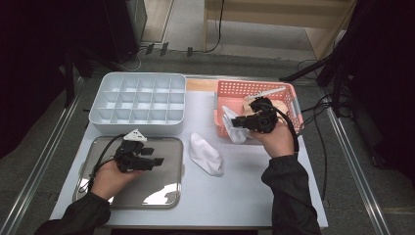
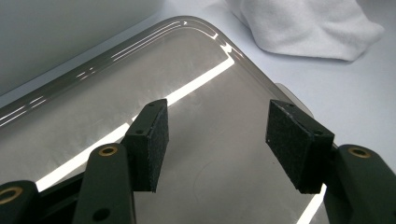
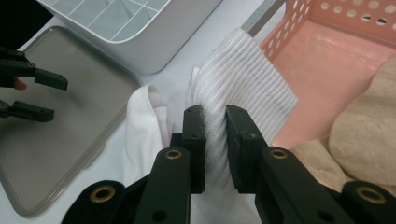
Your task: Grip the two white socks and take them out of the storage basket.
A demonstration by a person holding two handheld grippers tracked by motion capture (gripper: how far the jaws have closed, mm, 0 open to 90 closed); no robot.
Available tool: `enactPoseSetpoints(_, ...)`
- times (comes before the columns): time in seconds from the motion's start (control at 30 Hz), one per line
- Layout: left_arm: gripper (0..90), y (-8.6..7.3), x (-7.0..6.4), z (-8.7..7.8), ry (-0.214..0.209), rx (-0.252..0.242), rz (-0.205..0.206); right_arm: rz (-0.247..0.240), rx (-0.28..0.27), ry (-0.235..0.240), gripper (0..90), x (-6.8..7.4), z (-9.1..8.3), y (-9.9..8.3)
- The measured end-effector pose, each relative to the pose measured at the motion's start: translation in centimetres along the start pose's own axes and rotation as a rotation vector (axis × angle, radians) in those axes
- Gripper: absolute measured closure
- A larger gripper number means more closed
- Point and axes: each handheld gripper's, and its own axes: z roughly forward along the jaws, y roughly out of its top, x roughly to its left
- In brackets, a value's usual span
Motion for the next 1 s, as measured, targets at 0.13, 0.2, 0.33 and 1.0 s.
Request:
enactPoseSetpoints(0.13,40.8,0.1,0.1,0.0,0.002,0.002,0.001,0.008,-0.005,0.009,80.1,0.2,-0.4,-0.5)
enactPoseSetpoints(0.2,40.8,0.1,0.2,0.1,0.002,0.001,0.001,0.000,-0.002,0.013,80.1,0.4,-0.5,-0.8)
enactPoseSetpoints(0.33,40.8,0.3,0.1,0.0,-0.011,-0.007,-0.001,-0.013,0.003,0.011,80.1,0.7,-0.6,-1.3)
enactPoseSetpoints(1.0,40.8,1.1,0.0,0.7,-0.033,-0.012,0.012,0.012,0.028,-0.017,79.7,0.8,-1.5,-5.0)
